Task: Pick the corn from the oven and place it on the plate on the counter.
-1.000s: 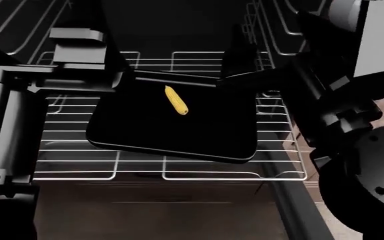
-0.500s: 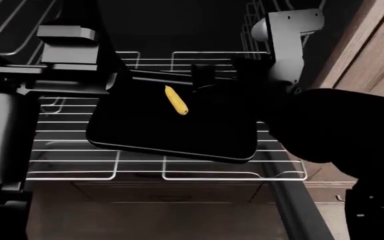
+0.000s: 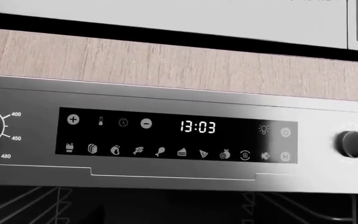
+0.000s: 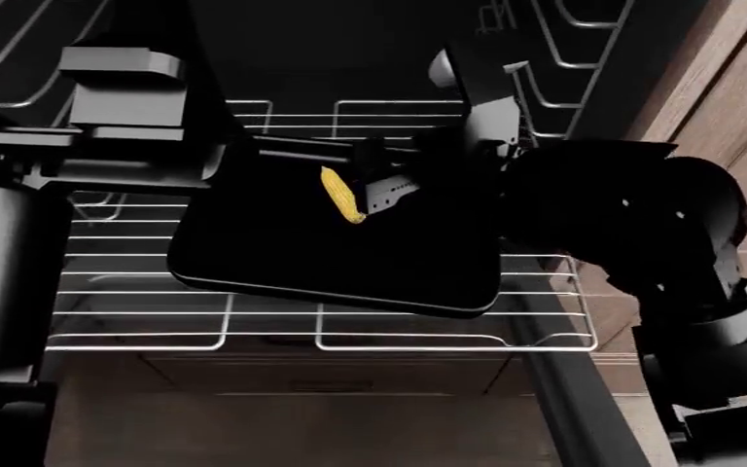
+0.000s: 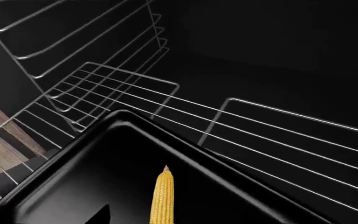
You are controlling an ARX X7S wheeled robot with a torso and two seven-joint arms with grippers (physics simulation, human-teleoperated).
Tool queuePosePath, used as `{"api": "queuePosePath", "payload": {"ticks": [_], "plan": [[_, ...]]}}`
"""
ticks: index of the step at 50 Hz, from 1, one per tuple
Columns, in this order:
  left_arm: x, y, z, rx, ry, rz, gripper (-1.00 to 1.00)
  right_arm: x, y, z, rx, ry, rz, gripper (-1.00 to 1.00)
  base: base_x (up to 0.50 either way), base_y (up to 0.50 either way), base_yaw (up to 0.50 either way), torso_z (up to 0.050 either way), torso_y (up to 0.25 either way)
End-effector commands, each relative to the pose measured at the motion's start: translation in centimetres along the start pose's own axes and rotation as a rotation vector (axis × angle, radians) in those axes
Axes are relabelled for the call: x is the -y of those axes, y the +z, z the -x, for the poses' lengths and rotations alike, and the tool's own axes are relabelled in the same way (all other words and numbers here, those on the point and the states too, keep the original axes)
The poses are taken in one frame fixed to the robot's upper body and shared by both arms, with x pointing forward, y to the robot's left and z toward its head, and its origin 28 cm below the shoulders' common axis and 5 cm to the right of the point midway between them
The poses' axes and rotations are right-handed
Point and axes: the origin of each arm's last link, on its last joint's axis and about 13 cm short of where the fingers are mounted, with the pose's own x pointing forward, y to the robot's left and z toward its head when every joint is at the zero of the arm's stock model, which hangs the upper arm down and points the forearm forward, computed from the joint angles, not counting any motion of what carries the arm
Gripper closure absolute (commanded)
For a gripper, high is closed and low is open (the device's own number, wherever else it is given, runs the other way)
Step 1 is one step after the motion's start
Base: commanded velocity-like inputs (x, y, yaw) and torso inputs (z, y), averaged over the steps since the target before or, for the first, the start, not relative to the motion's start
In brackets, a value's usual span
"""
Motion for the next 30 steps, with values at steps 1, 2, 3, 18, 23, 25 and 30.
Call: {"api": "queuePosePath", "payload": {"ticks": [1, 2, 3, 18, 23, 25, 30], "plan": [[0.0, 0.0, 0.1, 0.002, 0.002, 0.008, -1.00, 1.3, 1.2, -1.9, -0.033, -0.025, 0.027, -1.00, 0.00, 0.00, 0.00, 0.000, 0.000], [0.0, 0.0, 0.1, 0.002, 0.004, 0.009, -1.00, 1.3, 1.1, -2.1, -0.043, -0.025, 0.028, -1.00, 0.00, 0.00, 0.00, 0.000, 0.000], [0.0, 0.0, 0.1, 0.003, 0.005, 0.008, -1.00, 1.3, 0.9, -2.2, -0.050, -0.023, 0.029, -1.00, 0.00, 0.00, 0.00, 0.000, 0.000], [0.1, -0.4, 0.3, -0.011, 0.001, 0.025, -1.00, 0.0, -2.3, -4.1, -0.174, -0.017, -0.023, -1.00, 0.00, 0.00, 0.00, 0.000, 0.000], [0.1, -0.5, 0.4, -0.011, 0.000, 0.025, -1.00, 0.1, -2.1, -4.4, -0.194, -0.037, -0.037, -1.00, 0.00, 0.00, 0.00, 0.000, 0.000], [0.1, -0.5, 0.4, -0.011, 0.000, 0.027, -1.00, 0.2, -2.4, -4.6, -0.205, -0.046, -0.044, -1.00, 0.00, 0.00, 0.00, 0.000, 0.000], [0.1, -0.5, 0.4, -0.011, 0.000, 0.031, -1.00, 0.0, -2.2, -4.6, -0.226, -0.050, -0.025, -1.00, 0.00, 0.00, 0.00, 0.000, 0.000]]}}
